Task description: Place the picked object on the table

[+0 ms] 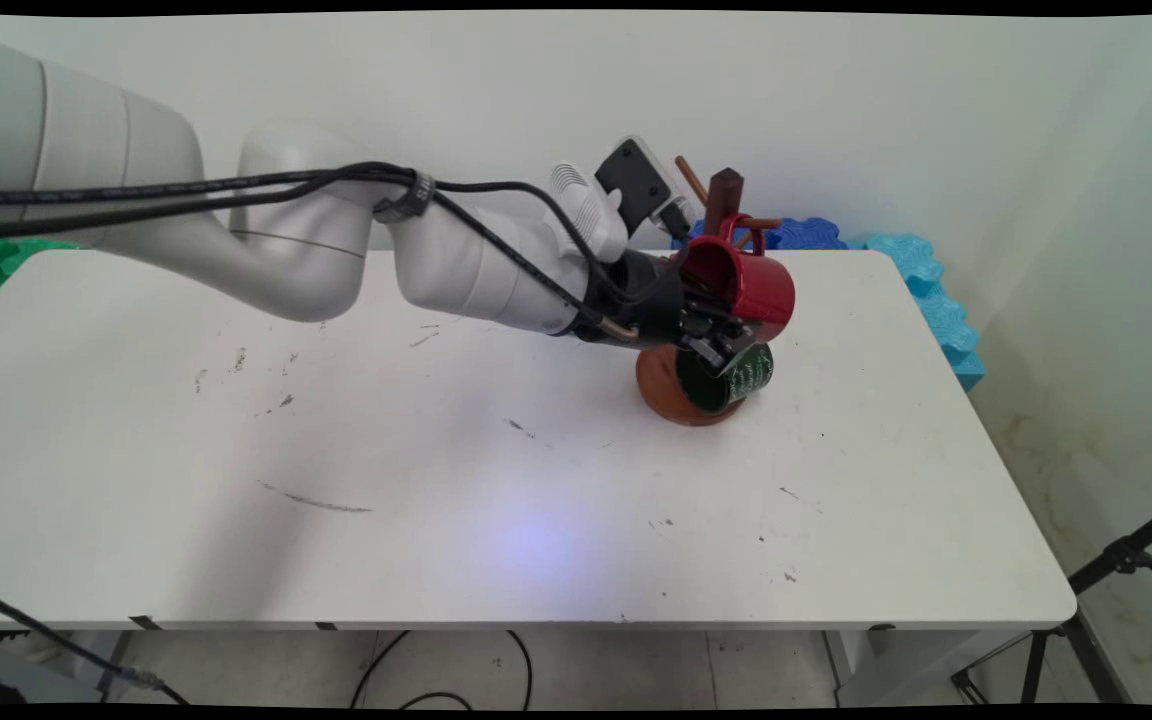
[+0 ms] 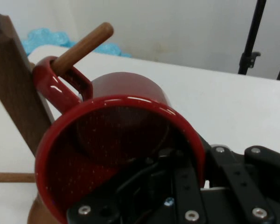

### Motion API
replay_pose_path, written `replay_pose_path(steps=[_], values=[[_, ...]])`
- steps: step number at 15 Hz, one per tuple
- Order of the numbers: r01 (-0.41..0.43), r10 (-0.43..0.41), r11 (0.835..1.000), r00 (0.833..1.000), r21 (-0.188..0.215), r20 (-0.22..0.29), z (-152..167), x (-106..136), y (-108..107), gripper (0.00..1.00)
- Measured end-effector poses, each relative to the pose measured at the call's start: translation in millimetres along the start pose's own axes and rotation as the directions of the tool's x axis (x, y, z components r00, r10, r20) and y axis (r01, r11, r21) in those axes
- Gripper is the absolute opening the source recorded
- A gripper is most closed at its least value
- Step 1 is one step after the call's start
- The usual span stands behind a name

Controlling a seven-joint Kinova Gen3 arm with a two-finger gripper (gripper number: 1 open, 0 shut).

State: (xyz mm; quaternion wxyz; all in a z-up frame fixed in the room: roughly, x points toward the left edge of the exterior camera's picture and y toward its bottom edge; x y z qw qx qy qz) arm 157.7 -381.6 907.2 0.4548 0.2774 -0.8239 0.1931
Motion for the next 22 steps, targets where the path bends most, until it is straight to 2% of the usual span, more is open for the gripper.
replay_pose_path(steps=[6,12,19,21,22], values=[[-0.017,0.015,0.999,0.997,-0.031,-0.076,-18,2,-1,0.0],[-0.022,0.015,0.998,0.993,-0.061,-0.118,-30,4,1,0.0],[-0.035,0.019,0.993,0.99,-0.109,-0.143,-53,5,9,0.0],[-0.039,0.023,0.993,0.99,-0.116,-0.139,-62,4,9,0.0],[-0.044,0.031,0.994,0.992,-0.104,-0.124,-68,2,6,0.0]])
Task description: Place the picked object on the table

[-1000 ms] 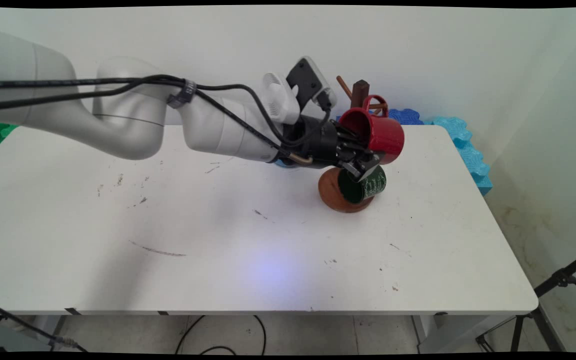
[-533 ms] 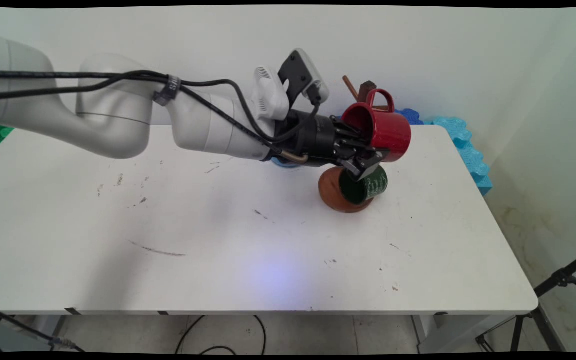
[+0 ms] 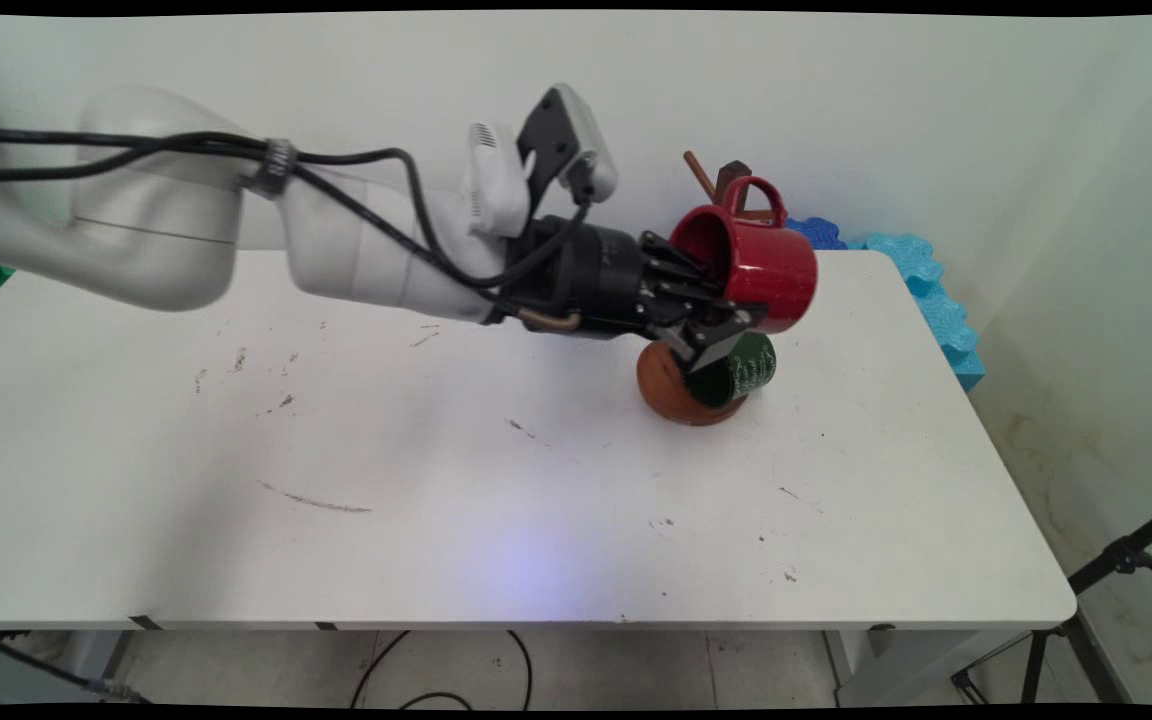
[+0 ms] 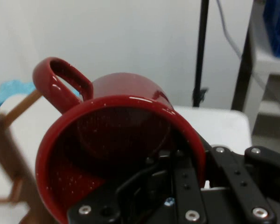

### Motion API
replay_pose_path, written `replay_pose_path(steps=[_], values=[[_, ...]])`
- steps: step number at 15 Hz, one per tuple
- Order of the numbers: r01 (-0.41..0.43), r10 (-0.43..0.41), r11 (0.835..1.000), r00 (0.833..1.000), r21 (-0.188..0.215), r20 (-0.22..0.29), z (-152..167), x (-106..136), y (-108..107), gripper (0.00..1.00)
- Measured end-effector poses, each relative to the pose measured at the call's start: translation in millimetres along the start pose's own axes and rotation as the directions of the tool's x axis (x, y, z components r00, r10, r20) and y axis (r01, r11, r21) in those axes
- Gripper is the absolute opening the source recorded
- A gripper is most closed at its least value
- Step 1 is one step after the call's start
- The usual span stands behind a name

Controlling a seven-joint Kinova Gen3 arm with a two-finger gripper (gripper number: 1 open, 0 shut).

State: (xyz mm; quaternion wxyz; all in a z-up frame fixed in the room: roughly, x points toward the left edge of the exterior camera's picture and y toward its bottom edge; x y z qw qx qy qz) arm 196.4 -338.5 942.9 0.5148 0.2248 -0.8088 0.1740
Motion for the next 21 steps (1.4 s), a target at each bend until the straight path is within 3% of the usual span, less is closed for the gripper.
replay_pose_path(steps=[1,2,4,6,10,12,15,21], values=[[0.005,-0.005,1.0,1.0,0.009,0.012,-6,-2,-2,0.0],[0.015,-0.015,1.0,1.0,-0.009,0.004,-11,-2,1,0.0],[0.018,-0.023,0.993,0.999,-0.118,-0.047,-25,3,14,0.0],[-0.002,-0.012,0.983,0.997,-0.186,-0.073,-39,9,24,0.0],[-0.07,0.053,0.965,0.996,-0.254,-0.072,-67,17,38,0.0],[-0.101,0.095,0.96,0.995,-0.261,-0.035,-79,18,37,0.0],[-0.124,0.136,0.96,0.99,-0.252,0.028,-103,17,20,0.0],[-0.143,0.171,0.972,0.974,-0.189,0.146,-153,7,-31,0.0]])
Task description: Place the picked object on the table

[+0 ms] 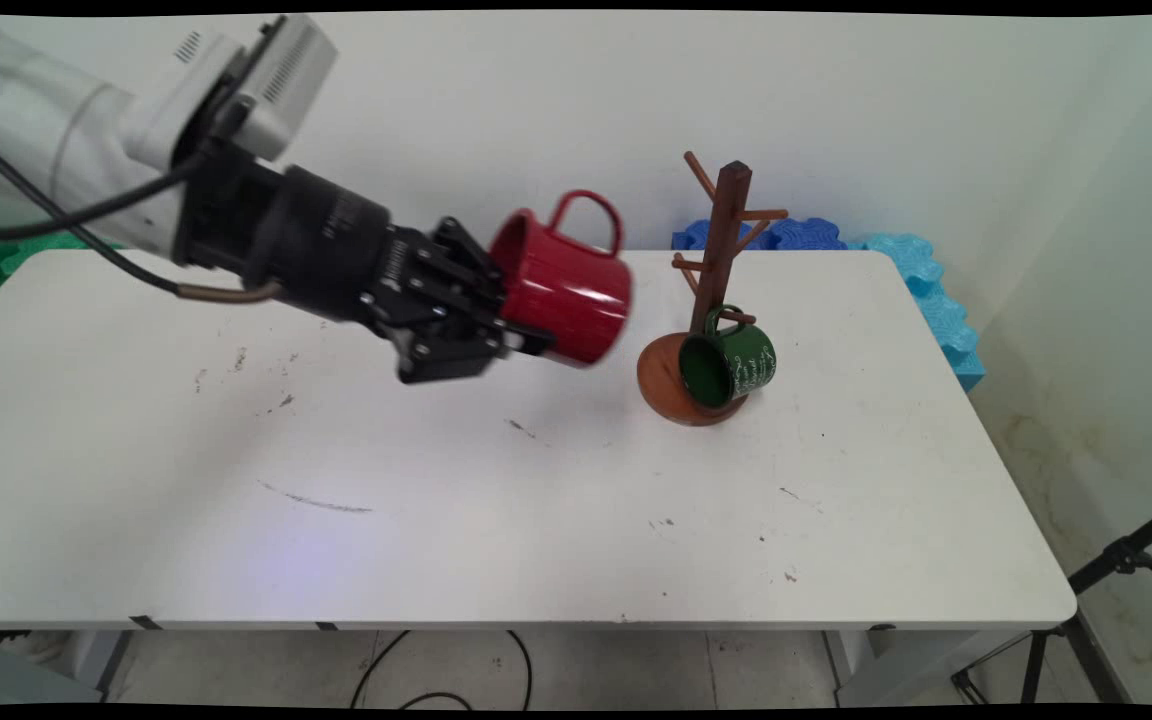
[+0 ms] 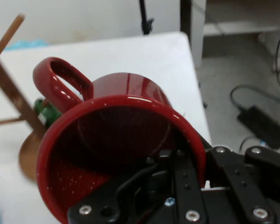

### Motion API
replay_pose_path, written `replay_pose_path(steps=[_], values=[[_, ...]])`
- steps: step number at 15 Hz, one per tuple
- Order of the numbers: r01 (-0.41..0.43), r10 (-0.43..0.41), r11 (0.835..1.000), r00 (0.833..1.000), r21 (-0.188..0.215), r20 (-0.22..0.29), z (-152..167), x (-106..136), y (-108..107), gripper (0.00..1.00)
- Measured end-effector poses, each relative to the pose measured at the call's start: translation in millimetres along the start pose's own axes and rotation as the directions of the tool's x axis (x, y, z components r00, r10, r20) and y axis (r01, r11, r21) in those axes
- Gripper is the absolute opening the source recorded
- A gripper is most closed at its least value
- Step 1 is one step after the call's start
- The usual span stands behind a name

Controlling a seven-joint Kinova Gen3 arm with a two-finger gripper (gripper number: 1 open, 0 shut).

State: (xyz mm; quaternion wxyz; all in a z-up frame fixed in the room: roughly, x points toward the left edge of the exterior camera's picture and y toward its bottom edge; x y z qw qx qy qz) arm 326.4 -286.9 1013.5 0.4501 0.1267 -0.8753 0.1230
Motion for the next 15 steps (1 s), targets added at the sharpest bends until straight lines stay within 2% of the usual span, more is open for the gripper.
replay_pose_path(steps=[4,7,10,12,15], values=[[-0.039,0.036,0.999,0.994,0.021,0.104,-22,-10,-16,0.0],[-0.075,0.067,0.997,0.979,0.034,0.192,-32,-19,-27,0.0],[-0.138,0.118,0.989,0.945,0.047,0.306,-35,-30,-42,0.0],[-0.2,0.169,0.979,0.908,0.042,0.382,-30,-36,-54,0.0],[-0.26,0.216,0.965,0.86,0.033,0.463,-22,-42,-69,0.0]])
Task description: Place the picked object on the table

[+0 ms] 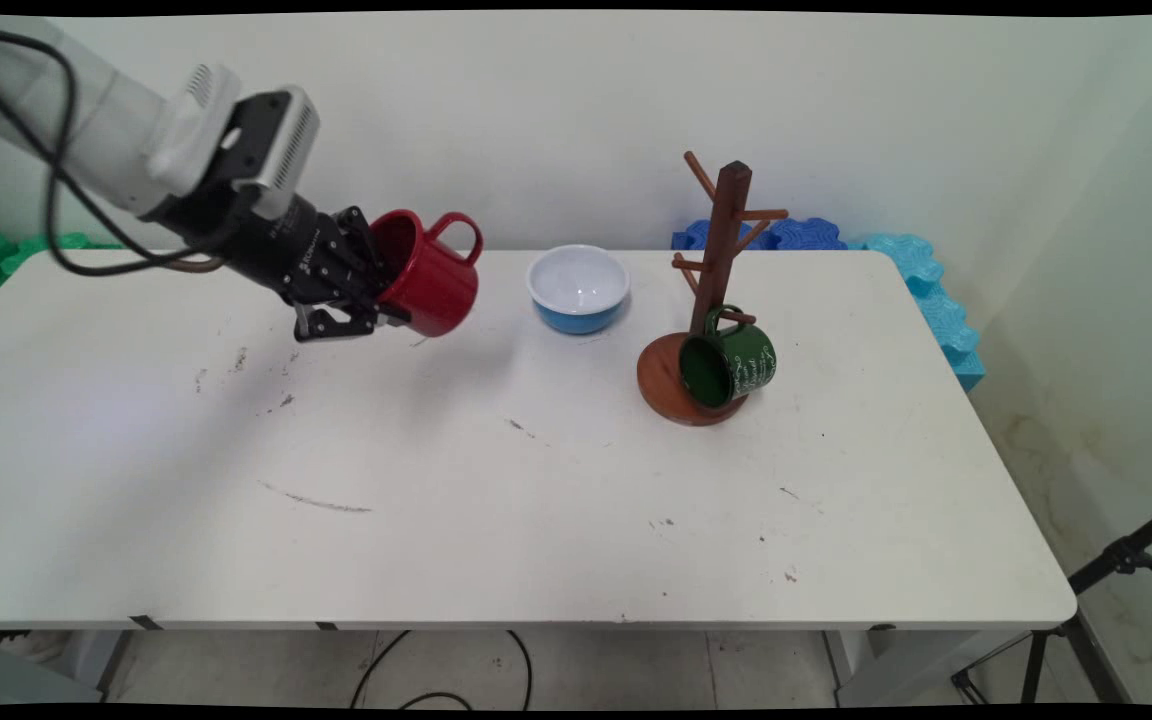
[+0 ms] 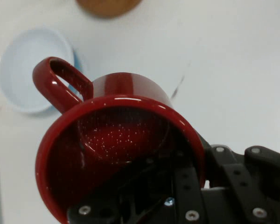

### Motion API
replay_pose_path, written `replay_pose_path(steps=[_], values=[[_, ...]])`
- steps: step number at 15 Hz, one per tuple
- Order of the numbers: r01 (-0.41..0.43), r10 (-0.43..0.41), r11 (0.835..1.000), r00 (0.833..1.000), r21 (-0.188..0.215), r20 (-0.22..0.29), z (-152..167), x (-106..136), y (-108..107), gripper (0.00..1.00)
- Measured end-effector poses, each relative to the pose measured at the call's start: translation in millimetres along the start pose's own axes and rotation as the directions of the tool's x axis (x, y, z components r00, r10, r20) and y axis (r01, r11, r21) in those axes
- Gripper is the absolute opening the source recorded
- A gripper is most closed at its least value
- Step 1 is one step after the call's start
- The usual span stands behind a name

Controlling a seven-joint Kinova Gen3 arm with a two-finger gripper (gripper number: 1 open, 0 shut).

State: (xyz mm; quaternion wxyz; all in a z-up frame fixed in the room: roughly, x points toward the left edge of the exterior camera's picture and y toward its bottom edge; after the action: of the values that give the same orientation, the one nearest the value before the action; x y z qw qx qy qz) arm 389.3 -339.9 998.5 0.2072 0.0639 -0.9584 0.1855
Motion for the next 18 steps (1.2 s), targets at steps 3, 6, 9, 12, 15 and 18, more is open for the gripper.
replay_pose_path(steps=[3,6,9,12,15,18], values=[[-0.043,0.042,0.999,0.995,0.011,0.087,15,-4,-15,0.0],[-0.068,0.067,0.998,0.984,0.006,0.163,31,-8,-26,0.0],[-0.075,0.078,0.997,0.97,-0.024,0.231,53,-10,-34,0.0],[-0.063,0.078,0.996,0.959,-0.061,0.272,76,-7,-41,0.0],[-0.048,0.074,0.995,0.951,-0.093,0.3,98,-4,-49,0.0],[-0.027,0.065,0.992,0.946,-0.121,0.316,119,0,-58,0.0]])
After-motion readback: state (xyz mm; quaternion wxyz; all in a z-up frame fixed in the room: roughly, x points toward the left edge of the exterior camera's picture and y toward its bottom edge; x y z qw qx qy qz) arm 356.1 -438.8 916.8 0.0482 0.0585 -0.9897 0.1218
